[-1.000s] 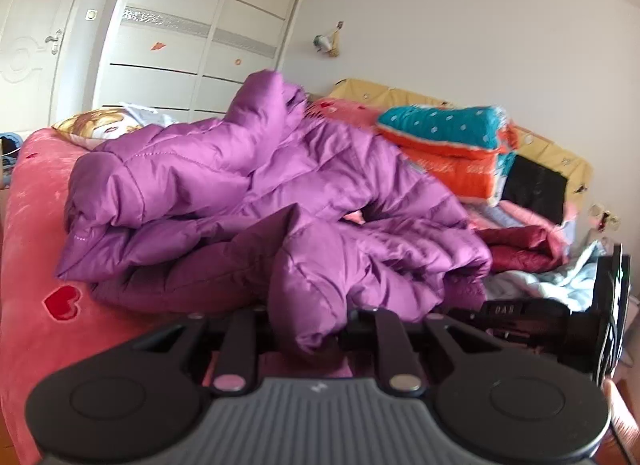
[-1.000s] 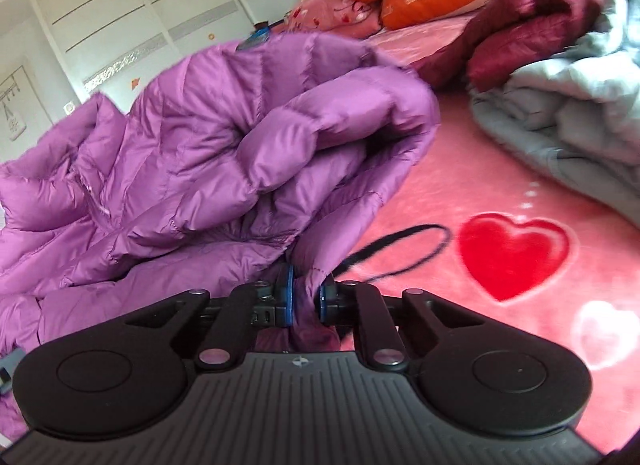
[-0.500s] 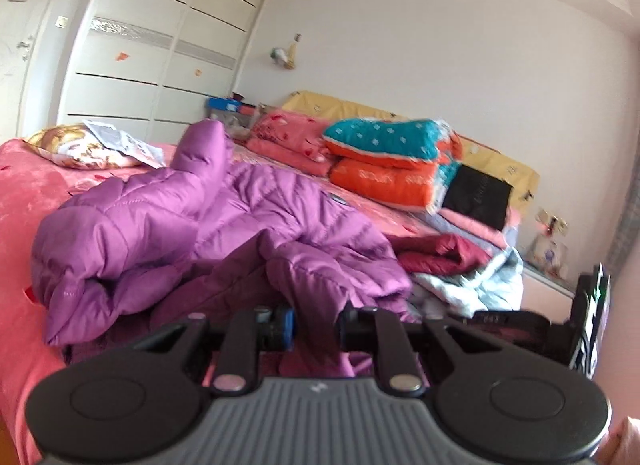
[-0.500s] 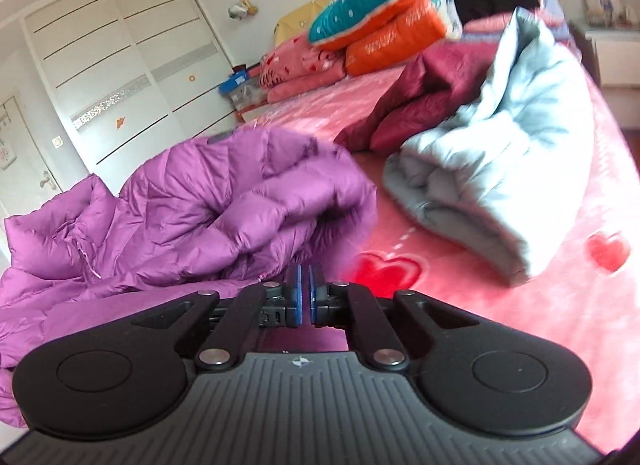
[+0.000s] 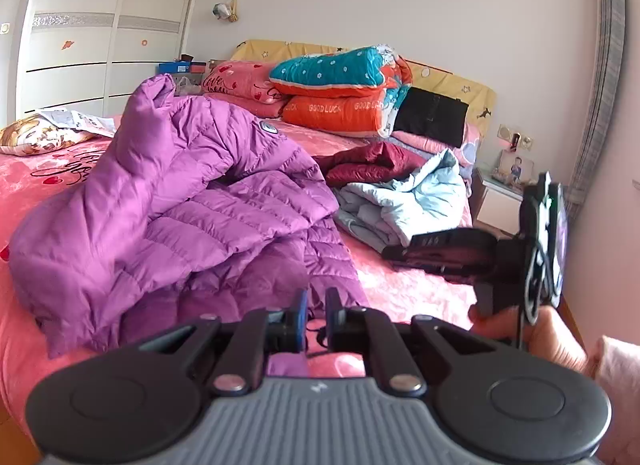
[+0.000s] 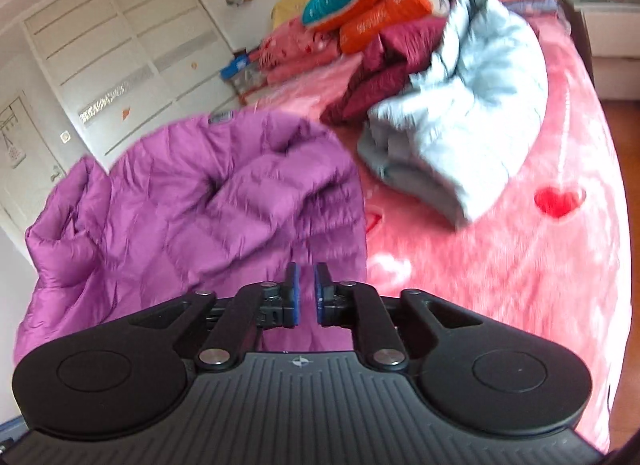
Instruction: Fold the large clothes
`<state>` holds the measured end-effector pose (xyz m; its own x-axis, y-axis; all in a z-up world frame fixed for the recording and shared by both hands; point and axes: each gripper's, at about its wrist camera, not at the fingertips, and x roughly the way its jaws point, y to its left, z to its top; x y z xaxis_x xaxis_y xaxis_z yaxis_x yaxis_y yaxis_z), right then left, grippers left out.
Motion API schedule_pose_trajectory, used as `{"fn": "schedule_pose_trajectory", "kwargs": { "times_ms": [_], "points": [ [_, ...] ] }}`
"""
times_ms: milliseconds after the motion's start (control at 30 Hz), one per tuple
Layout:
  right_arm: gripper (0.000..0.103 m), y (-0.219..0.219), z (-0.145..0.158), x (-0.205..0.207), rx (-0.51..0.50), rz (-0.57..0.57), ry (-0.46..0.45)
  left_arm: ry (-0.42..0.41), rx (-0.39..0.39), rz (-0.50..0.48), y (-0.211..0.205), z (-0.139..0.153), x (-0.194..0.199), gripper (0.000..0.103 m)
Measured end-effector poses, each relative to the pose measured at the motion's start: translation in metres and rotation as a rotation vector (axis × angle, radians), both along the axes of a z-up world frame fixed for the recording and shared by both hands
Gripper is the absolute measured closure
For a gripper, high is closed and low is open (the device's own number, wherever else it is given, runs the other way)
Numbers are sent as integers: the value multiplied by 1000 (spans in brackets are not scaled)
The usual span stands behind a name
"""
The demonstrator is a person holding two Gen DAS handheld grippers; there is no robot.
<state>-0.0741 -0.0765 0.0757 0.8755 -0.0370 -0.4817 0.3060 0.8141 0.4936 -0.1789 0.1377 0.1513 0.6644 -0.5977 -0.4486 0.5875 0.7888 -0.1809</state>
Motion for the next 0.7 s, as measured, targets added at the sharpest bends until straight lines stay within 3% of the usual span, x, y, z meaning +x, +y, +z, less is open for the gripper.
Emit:
{"fn": "schedule_pose_trajectory", "kwargs": {
  "times_ms": [133,300,367,467,567,700],
  "points": [
    [39,-4,-17,-9,43,-4,25,-17,24,39,2,8,-4,95],
    [34,-8,-29,-13,46,-5,38,1,102,104,-1,-3,20,89],
    [22,-8,-31,-12,29,-3,35,24,130,140,3,-12,37,89],
    [13,-6,-33,-8,-16,12,34,30,191,191,11,-18,68,89],
    [5,-5,-34,-4,-41,27,27,2,279,232,21,-18,98,91],
    [5,-3,-38,4,-63,46,32,-85,387,300,39,-6,140,92]
  ]
}}
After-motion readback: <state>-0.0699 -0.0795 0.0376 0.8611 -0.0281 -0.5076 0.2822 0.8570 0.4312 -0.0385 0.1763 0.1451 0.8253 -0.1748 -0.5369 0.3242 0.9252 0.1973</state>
